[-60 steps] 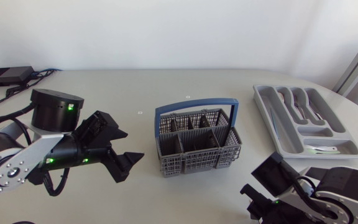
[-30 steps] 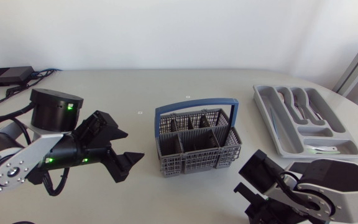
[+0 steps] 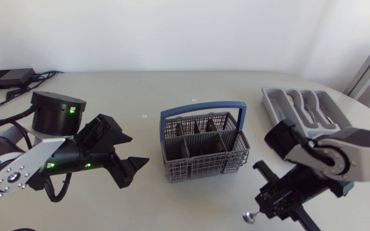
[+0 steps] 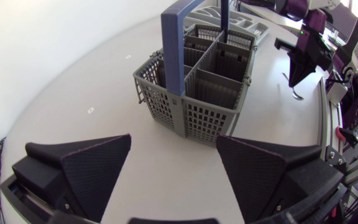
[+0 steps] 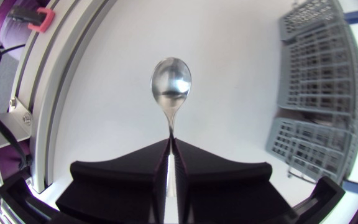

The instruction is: Sort the cutlery from the basket into the organizer compartments.

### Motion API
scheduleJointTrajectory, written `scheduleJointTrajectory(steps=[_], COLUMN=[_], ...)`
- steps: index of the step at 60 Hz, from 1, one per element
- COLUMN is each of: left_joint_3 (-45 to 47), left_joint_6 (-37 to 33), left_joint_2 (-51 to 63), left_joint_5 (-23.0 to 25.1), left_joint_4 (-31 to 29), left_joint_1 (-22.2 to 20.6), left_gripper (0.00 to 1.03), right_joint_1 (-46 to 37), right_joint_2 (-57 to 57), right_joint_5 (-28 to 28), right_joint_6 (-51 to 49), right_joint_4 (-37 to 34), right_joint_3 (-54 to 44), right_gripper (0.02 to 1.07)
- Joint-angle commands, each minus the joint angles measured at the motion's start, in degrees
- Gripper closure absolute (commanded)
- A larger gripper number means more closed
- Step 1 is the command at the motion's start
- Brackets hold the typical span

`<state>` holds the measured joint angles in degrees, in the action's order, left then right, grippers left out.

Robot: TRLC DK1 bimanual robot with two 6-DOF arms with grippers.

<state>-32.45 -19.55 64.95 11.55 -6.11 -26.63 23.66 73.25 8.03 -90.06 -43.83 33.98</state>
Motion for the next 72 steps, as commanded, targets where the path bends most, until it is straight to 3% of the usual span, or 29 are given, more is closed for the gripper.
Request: scheduleJointTrajectory(steps=[1,16,37,56,72], left_joint_3=[1.1,1.0,-0.2,-1.3,-1.7], left_joint_6=[-0.5,-0.2,0.6,0.7,0.7], left_joint_2=[0.4,0.3,0.1,-0.3,-0.6], left_joint_5=[0.4,0.4,0.3,0.1,0.1], left_joint_4=[0.5,0.5,0.0,-1.4,-2.3], left_joint_1=[0.6,0.0,-1.6,-2.9,-3.2], left_gripper=[0.09,0.09,0.09,0.09,0.09], right_joint_1=[-4.3,-23.9,-48.3,-58.0,-61.2], right_joint_2=[-2.5,-1.7,16.5,31.4,41.4], right_joint_5=[3.3,12.7,13.6,12.8,8.9], right_joint_6=[-1.2,-9.3,-22.7,-25.9,-26.5], right_joint_4=[-2.3,-5.4,0.1,2.3,8.3], right_joint_3=[5.1,12.0,20.8,35.9,41.7], right_gripper=[1.01,1.01,1.01,1.01,1.01])
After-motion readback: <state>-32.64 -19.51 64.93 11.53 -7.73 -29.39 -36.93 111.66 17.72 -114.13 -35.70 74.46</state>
